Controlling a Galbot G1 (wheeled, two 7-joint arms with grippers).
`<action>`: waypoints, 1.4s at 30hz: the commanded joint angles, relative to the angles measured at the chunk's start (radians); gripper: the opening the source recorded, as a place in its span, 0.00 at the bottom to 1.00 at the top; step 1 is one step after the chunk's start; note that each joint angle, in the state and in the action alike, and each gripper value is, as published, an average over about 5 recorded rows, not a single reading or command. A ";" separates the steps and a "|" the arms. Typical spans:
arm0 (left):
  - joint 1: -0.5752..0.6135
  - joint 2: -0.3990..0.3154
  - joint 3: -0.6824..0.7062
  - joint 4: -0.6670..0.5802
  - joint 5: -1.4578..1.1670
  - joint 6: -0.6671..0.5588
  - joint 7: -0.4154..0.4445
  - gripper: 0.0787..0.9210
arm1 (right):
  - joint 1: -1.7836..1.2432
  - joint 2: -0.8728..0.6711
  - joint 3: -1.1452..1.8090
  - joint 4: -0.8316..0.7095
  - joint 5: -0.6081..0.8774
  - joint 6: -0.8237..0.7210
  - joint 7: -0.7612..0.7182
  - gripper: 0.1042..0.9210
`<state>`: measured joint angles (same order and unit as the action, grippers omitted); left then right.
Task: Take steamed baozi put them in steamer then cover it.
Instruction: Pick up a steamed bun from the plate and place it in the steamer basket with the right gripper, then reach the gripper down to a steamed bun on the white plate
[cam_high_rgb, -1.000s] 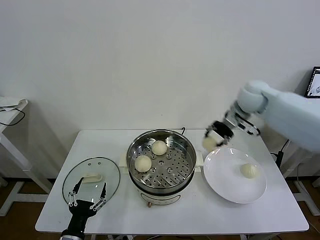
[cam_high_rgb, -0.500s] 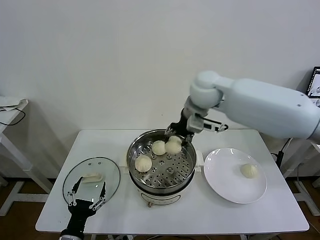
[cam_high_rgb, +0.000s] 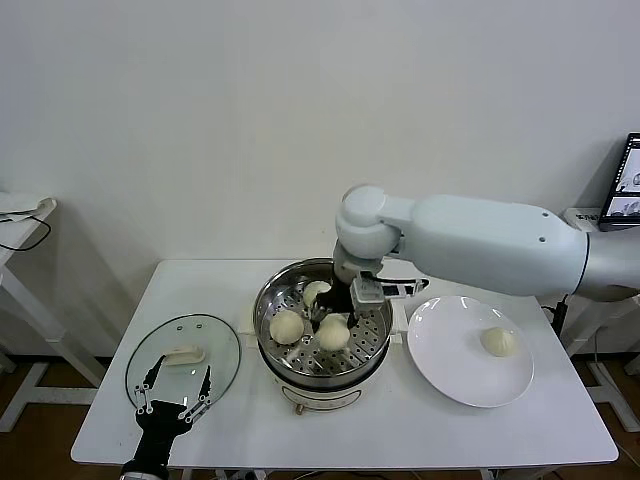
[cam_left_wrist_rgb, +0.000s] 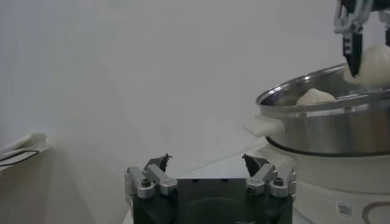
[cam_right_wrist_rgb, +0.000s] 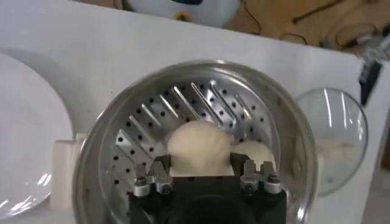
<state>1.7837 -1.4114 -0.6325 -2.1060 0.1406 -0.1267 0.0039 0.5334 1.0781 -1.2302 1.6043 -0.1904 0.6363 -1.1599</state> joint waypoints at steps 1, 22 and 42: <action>-0.001 0.001 -0.002 0.005 0.001 -0.006 -0.002 0.88 | -0.039 0.034 -0.015 0.009 -0.046 0.029 0.001 0.68; -0.013 0.006 -0.011 0.017 -0.003 -0.013 -0.002 0.88 | -0.032 -0.009 0.125 -0.016 -0.041 0.015 -0.048 0.88; -0.008 0.004 -0.013 0.005 -0.002 -0.008 -0.004 0.88 | -0.123 -0.425 0.229 -0.643 0.331 -0.679 -0.193 0.88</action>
<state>1.7735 -1.4060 -0.6430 -2.1044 0.1378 -0.1332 0.0006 0.5292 0.8047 -1.0390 1.2797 0.0365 0.2071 -1.3214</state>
